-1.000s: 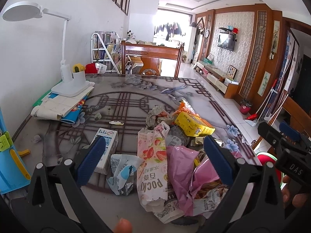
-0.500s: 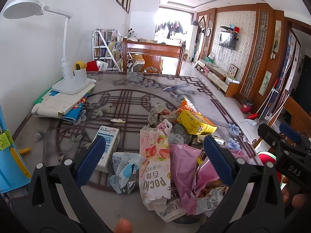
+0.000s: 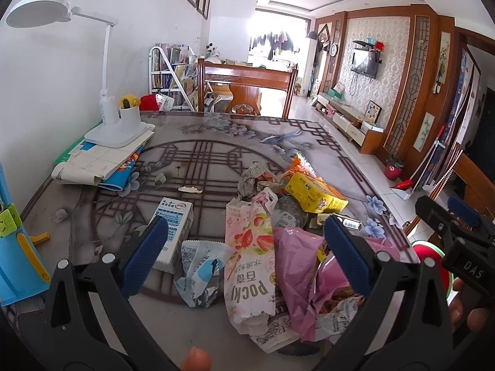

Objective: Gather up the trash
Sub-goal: 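Grasp crumpled grey paper with right tool while left tool grasps pink bag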

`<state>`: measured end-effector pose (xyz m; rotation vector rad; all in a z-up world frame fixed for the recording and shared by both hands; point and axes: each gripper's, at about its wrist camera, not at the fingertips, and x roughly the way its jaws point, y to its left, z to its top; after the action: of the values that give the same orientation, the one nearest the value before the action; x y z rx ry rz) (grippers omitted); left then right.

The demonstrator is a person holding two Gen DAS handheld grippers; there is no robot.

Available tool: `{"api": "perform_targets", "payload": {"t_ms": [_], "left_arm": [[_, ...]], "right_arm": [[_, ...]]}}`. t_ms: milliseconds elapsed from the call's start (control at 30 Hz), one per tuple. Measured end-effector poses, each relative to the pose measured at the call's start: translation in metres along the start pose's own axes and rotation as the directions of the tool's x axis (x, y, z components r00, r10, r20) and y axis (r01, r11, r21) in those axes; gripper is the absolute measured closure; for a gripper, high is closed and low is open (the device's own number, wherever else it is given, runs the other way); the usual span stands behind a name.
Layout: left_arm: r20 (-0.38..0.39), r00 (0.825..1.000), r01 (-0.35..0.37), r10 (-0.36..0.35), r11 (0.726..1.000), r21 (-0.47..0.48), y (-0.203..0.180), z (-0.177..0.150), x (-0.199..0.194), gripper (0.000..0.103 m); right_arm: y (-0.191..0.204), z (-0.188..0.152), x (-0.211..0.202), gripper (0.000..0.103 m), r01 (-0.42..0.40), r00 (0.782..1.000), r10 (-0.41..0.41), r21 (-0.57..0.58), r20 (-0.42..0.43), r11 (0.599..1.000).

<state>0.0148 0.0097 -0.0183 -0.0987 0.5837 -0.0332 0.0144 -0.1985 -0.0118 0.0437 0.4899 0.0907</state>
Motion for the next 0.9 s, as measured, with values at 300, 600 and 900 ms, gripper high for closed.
{"api": "perform_targets", "payload": {"t_ms": [300, 600, 900], "left_arm": [[-0.019, 0.993, 0.120, -0.119, 0.990, 0.077, -0.004, -0.009, -0.014, 0.004], [-0.118, 0.952, 0.300, -0.281, 0.933, 0.200, -0.048, -0.023, -0.005, 0.004], [-0.236, 0.927, 0.336, -0.292, 0.926, 0.172, -0.070, -0.034, 0.030, 0.052]], "right_arm": [[-0.006, -0.001, 0.000, 0.007, 0.008, 1.000, -0.008, 0.018, 0.001, 1.000], [-0.026, 0.004, 0.000, 0.007, 0.048, 0.999, -0.048, 0.065, -0.013, 0.997], [-0.043, 0.002, 0.005, 0.007, 0.067, 0.996, -0.061, 0.092, -0.065, 0.994]]}}
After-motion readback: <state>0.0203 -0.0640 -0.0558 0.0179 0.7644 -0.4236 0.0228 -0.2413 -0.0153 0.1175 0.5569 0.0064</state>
